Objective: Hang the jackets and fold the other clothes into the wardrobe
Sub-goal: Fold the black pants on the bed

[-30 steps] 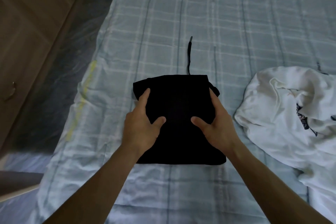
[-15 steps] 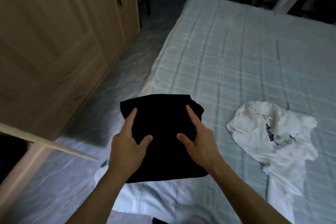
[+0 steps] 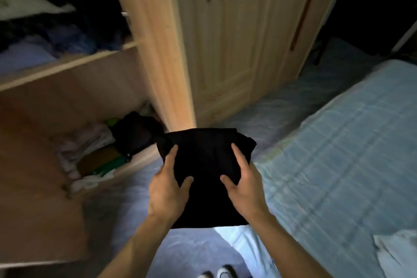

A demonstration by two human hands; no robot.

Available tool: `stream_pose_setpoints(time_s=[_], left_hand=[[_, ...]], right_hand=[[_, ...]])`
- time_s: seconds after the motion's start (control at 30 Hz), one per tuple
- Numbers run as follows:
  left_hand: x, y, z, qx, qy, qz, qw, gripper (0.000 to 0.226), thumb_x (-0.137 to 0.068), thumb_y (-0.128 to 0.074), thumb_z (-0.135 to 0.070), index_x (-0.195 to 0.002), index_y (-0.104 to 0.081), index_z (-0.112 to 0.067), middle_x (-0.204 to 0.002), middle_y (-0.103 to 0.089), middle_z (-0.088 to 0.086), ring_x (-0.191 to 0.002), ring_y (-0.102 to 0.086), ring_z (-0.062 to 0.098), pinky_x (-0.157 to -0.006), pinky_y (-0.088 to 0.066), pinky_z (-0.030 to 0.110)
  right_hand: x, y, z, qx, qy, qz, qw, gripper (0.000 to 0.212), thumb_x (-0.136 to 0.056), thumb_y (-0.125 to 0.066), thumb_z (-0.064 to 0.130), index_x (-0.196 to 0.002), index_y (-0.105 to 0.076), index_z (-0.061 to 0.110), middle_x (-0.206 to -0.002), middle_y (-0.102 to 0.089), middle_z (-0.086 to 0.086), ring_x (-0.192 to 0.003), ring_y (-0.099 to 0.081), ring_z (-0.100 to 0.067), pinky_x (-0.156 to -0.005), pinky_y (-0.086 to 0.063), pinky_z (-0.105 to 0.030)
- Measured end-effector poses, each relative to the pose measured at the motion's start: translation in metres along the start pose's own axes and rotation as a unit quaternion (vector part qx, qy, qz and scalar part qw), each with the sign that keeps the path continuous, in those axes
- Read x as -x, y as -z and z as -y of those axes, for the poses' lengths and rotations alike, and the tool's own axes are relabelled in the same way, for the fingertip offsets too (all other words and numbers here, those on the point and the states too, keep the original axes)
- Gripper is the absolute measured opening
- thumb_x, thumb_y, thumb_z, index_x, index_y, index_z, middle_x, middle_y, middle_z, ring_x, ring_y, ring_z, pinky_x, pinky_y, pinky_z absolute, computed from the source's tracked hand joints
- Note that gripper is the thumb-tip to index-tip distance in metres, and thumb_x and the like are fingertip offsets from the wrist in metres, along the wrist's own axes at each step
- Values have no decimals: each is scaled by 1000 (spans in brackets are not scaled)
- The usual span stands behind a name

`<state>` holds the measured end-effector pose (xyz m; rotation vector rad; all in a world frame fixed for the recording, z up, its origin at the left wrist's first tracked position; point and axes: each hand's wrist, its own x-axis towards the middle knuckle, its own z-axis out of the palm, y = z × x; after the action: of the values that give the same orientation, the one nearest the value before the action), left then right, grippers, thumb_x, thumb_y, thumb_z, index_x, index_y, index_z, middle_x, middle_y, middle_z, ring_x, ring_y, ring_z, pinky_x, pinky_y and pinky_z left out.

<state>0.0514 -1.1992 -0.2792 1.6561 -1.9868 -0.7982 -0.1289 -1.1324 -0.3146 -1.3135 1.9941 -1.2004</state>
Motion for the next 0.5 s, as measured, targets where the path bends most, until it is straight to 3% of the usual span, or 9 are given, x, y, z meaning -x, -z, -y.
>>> stream_pose_setpoints(time_s=[0.13, 0.27, 0.37, 0.5], left_hand=[[19, 37, 17, -26, 41, -72, 996, 88, -86, -74, -22, -153, -21, -42, -141, -54, 0, -106, -66, 24, -93, -54, 38], [36, 67, 35, -29, 103, -124, 986, 87, -86, -74, -20, -151, -22, -47, -139, -52, 4, -89, -69, 22, -89, -55, 37], [45, 80, 46, -36, 121, -138, 982, 87, -87, -73, -19, -151, -23, -49, -132, -54, 5, -73, -68, 25, -80, -59, 38], [48, 99, 69, -65, 143, -159, 975, 86, -88, -69, -19, -154, -19, -45, -134, -51, 6, -87, -67, 29, -79, -56, 42]], right_hand=[[-5, -32, 30, -30, 49, 70, 996, 87, -85, -73, 14, -150, -26, 49, -140, -45, 0, -128, -47, -10, -107, -39, -16], [-7, -60, 60, -43, 80, 139, 986, 86, -84, -73, 13, -148, -29, 49, -138, -49, 0, -127, -50, -13, -108, -45, -32], [-7, -78, 75, -38, 90, 170, 981, 86, -83, -74, 12, -148, -31, 49, -136, -51, 3, -127, -50, -11, -108, -44, -30], [-15, -114, 96, -23, 123, 223, 967, 84, -83, -74, 11, -149, -33, 44, -139, -49, 8, -132, -46, -8, -110, -41, -28]])
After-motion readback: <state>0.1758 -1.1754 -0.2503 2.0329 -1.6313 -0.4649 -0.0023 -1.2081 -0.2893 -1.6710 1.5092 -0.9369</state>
